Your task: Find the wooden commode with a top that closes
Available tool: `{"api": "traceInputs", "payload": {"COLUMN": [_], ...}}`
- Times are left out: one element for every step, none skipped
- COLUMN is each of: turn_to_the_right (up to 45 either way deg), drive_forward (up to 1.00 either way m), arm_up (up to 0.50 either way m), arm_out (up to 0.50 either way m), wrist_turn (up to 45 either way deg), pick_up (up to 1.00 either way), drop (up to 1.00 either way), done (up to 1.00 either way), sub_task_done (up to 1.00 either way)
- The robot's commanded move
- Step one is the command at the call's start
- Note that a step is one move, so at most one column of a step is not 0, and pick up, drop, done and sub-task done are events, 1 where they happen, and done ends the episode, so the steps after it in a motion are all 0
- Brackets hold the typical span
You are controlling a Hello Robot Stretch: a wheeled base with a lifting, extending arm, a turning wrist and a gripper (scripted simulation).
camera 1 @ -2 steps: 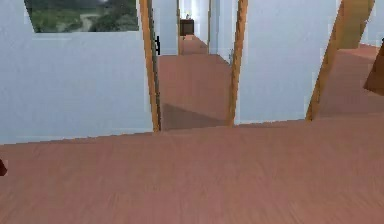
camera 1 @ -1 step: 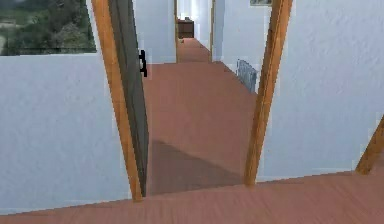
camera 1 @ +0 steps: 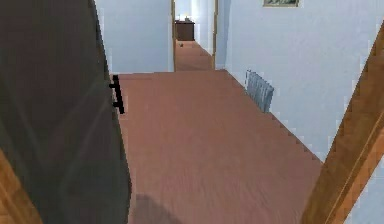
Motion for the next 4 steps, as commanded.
{"api": "traceInputs", "payload": {"turn_to_the_right": [-3.0,0.0,-3.0,0.0], "drive_forward": [0.0,0.3,0.0,1.0], "arm_up": [0.0,0.0,0.0,0.0], "arm_out": [0.0,0.0,0.0,0.0], "wrist_turn": [0.0,0.0,0.0,0.0], "pick_up": [0.0,0.0,0.0,0.0], "drop": [0.0,0.0,0.0,0.0], "done": [0.0,0.0,0.0,0.0], "sub_task_done": [0.0,0.0,0.0,0.0]}}
